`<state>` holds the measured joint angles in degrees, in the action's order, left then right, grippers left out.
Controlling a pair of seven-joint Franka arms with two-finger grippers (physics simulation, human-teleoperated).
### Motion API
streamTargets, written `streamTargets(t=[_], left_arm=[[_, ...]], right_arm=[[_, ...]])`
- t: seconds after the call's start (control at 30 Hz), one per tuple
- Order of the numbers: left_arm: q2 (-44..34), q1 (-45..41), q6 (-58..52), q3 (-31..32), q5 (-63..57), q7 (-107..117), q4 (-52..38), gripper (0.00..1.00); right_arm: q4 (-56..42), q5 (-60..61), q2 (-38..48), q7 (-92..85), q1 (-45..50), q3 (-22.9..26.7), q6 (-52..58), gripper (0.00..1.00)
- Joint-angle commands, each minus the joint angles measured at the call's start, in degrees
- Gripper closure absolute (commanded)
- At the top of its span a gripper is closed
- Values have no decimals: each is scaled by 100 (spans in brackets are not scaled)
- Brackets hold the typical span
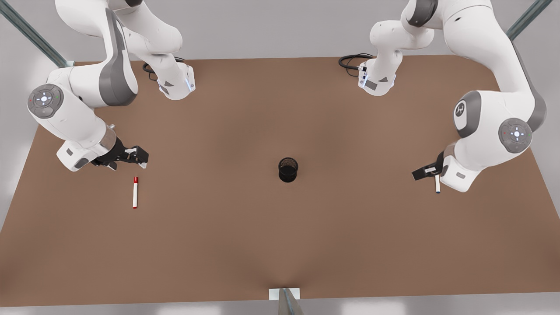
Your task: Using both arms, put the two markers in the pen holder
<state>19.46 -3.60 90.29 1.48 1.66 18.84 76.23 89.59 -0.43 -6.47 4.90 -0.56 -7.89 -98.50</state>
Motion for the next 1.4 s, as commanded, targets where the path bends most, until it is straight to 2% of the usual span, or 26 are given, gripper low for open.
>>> streamTargets(t=[0.0,0.07,0.17,0.23,0.33,0.4,0.63,0.8,1.23,1.3,1.37], left_arm=[[14,34,156,1,10,-2429,-3,0],[233,228,496,-95,10,-2438,58,0],[295,289,2272,-719,28,-3561,1244,0],[278,324,3591,-1027,204,-4423,2203,0],[295,369,4672,-1089,212,-4968,2967,0],[444,509,5077,-1097,212,-5329,3196,0],[1156,905,5394,-1097,212,-5681,3240,0],[1323,1159,5376,-1054,318,-6471,3302,0],[1376,1159,5288,-1027,942,-6612,3566,0],[1394,1160,5288,-1027,942,-6665,3566,4],[1394,1160,5288,-1027,942,-6665,3557,19]], right_arm=[[-3,-1,6,11,-15,-2,-56,0],[-3,-1,-3,11,-23,-2,-64,0],[58,-9,-249,-15,-190,-2,-257,0],[313,-80,-610,-24,-313,-2,-916,0],[1342,-97,-863,-463,-735,-2,-2428,0],[1245,-193,-1417,-490,-788,-2,-2736,0],[648,-624,-2605,-473,-858,86,-2675,0],[674,-633,-2904,-473,-981,103,-2675,0],[674,-669,-3106,-666,-1315,112,-2877,0],[674,-669,-3193,-798,-1421,103,-2991,0],[674,-677,-3246,-877,-1509,103,-3062,0]])
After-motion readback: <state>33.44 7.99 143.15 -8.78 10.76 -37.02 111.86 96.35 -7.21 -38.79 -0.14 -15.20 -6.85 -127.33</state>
